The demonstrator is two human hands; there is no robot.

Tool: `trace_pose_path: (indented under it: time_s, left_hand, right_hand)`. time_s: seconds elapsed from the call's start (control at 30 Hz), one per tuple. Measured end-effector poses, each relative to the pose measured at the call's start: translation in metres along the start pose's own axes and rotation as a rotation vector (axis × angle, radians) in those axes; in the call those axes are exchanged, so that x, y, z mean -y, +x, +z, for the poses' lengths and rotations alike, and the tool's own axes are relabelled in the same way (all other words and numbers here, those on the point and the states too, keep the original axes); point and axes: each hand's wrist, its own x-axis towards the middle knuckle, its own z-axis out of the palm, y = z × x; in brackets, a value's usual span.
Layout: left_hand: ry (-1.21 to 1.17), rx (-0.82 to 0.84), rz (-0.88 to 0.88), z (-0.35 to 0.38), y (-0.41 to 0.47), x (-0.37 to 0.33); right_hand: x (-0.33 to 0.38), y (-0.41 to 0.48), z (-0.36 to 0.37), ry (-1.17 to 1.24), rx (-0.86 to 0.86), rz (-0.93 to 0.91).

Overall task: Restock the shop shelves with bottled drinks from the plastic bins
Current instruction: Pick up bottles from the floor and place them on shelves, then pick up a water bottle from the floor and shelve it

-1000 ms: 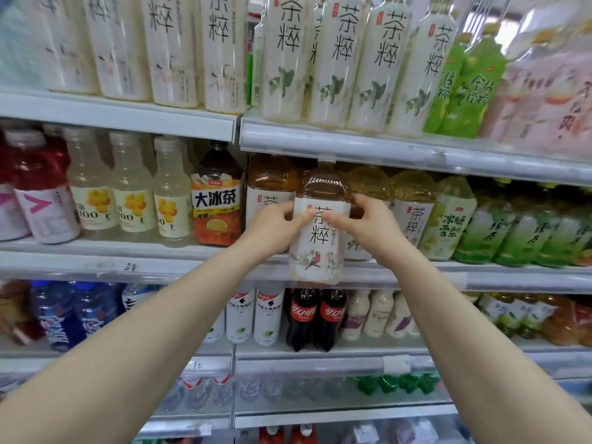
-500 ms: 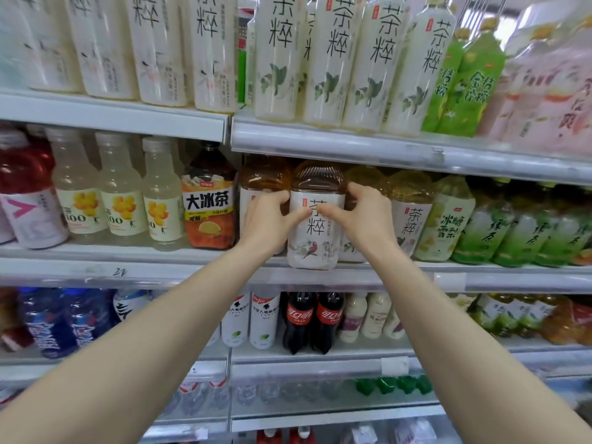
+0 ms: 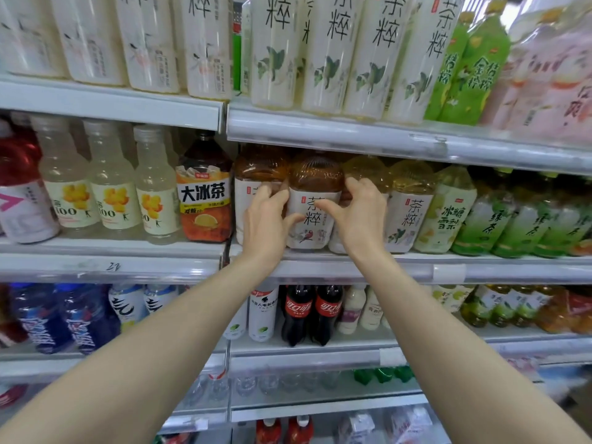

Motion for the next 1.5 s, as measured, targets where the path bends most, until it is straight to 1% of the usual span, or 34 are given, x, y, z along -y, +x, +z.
trace_pose_path:
  time_s: [0.17,0.27,0.33,0.47,0.53,0.6,0.67,0.7,0.8,0.9,1.0,1.17,1.3,1.5]
  left_hand:
    - [0.022,-0.052,0.029,0.010,-0.007,0.003]
    - [-0.121,-0.078,0.014,0.010,-0.007,0.002]
    - [-0.184,-0.072,0.002,0.009,-0.006,0.002]
    - [-0.102,-0.064,0.048,0.004,-0.007,0.002]
    - [-0.079,-0.056,0.077,0.001,-0.014,0.004]
    - [-0.098,-0.015,0.030,0.000,-0.022,0.008]
    - [-0.153,0.034,-0.030,0.002,-0.031,0.013]
    - [-0.168,0.060,-0.033,0.004,-0.034,0.014]
    - [-0.155,0.110,0.028,0.009,-0.040,0.016]
    - [-0.121,0.131,0.049,0.011,-0.041,0.019]
    - [-0.121,0.158,0.062,0.012,-0.041,0.023]
    - [-0.112,0.180,0.078,0.010,-0.042,0.031]
    - [-0.118,0.153,0.038,-0.006,-0.053,0.042]
    - [-0.131,0.144,-0.036,-0.041,-0.093,0.074]
  right_hand:
    - [-0.005,-0.005,0.003,-0.053,-0.021,-0.012]
    - [-0.004,-0.006,0.002,0.097,-0.055,-0.007]
    - [-0.004,-0.006,0.004,0.133,-0.068,-0.019]
    - [-0.004,-0.011,0.011,0.128,-0.108,-0.042]
    - [-0.006,-0.019,0.017,0.107,-0.133,-0.091]
    - [-0.010,-0.029,0.025,0.032,-0.098,-0.146]
    - [-0.014,-0.043,0.035,-0.038,-0.029,-0.192]
    - [-0.015,-0.049,0.040,-0.054,-0.007,-0.212]
    - [-0.020,-0.054,0.048,-0.072,0.010,-0.226]
    - [-0.022,-0.047,0.054,-0.084,0.013,-0.213]
    - [-0.024,-0.044,0.057,-0.103,0.013,-0.238]
    - [-0.028,-0.050,0.057,-0.090,0.030,-0.236]
    - [-0.028,-0.069,0.057,-0.052,0.014,-0.188]
    - [-0.018,-0.121,0.082,0.043,0.094,-0.140]
